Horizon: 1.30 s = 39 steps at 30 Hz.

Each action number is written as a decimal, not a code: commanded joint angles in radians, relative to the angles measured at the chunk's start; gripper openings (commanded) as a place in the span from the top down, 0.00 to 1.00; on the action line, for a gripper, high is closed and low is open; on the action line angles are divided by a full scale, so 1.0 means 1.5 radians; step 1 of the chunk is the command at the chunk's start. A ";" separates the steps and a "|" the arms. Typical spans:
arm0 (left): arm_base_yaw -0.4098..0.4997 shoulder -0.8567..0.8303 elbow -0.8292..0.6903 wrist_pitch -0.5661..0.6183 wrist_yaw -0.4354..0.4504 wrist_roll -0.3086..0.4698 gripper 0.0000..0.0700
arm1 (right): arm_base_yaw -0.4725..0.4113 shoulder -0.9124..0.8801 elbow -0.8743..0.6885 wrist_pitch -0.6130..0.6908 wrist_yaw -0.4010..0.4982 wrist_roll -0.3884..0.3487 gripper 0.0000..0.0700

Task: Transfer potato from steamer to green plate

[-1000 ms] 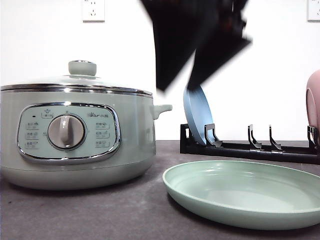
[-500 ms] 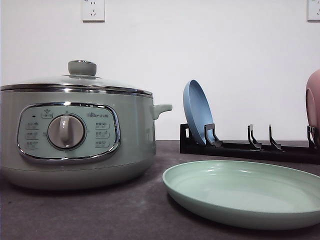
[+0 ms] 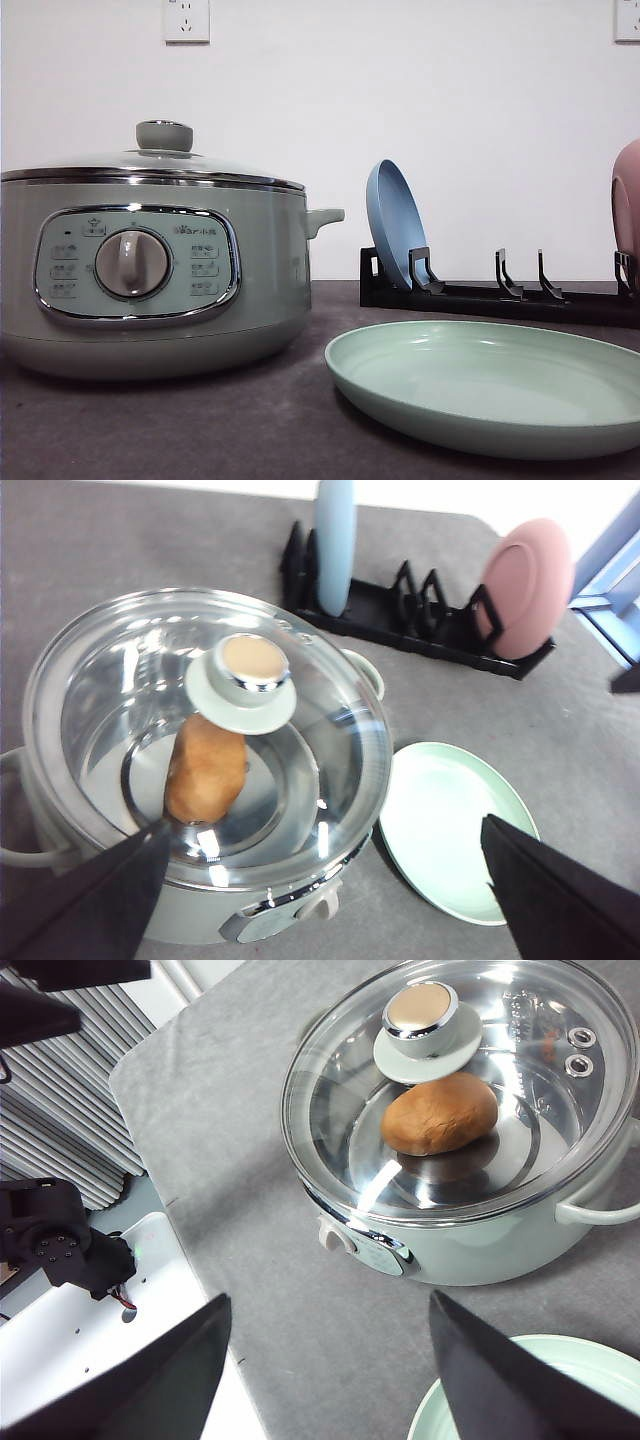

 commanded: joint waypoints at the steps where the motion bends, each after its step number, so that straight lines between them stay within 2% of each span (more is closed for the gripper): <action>1: -0.005 0.028 0.043 0.001 -0.012 -0.007 0.09 | 0.005 0.008 0.012 0.001 -0.002 -0.004 0.44; 6: -0.040 0.132 0.168 -0.052 -0.059 0.000 0.09 | 0.002 0.008 0.012 -0.011 -0.001 -0.011 0.44; 11: -0.096 0.254 0.297 -0.122 -0.131 0.024 0.09 | 0.002 0.008 0.012 -0.013 0.000 -0.013 0.44; 19: -0.174 0.427 0.432 -0.189 -0.254 0.040 0.09 | 0.002 0.008 0.012 -0.016 0.001 -0.015 0.44; 27: -0.215 0.558 0.495 -0.222 -0.331 0.049 0.10 | 0.002 0.008 0.012 -0.031 0.001 -0.024 0.44; 39: -0.235 0.660 0.505 -0.226 -0.345 0.051 0.10 | 0.002 0.008 0.012 -0.043 0.003 -0.029 0.44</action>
